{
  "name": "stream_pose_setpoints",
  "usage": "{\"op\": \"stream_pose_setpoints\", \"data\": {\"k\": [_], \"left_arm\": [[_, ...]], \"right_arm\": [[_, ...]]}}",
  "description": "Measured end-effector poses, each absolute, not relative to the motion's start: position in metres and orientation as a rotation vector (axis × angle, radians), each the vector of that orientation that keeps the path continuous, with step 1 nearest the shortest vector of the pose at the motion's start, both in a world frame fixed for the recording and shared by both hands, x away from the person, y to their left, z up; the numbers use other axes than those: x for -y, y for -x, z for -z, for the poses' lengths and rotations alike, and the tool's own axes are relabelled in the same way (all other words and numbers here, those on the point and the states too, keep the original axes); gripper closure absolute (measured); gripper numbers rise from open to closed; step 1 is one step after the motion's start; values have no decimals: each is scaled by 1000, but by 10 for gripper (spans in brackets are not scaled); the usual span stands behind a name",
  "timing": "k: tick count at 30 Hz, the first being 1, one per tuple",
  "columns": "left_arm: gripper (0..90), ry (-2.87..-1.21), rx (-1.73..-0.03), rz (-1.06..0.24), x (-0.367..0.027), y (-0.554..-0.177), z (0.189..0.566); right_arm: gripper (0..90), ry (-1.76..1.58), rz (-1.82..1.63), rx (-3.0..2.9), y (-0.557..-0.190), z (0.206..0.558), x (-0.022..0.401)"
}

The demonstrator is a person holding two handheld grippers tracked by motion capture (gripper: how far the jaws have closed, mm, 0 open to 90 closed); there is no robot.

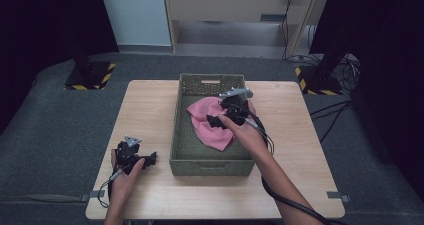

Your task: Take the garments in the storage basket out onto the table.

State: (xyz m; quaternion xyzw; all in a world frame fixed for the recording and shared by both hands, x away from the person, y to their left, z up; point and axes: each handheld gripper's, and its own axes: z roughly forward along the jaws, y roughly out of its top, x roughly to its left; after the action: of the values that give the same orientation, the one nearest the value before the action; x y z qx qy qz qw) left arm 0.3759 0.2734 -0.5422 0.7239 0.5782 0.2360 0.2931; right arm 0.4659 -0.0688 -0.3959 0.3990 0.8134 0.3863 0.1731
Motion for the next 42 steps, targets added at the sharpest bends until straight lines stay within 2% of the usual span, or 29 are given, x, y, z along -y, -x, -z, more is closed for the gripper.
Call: {"op": "stream_pose_setpoints", "data": {"k": [17, 42], "left_arm": [[0, -1928, -1540, -628, -273, -376, 542], [0, -1928, -1540, -628, -273, -376, 542]], "right_arm": [[28, -1145, -1023, -2339, -489, 420, 44], [31, -1255, -929, -2353, -528, 455, 36]]}}
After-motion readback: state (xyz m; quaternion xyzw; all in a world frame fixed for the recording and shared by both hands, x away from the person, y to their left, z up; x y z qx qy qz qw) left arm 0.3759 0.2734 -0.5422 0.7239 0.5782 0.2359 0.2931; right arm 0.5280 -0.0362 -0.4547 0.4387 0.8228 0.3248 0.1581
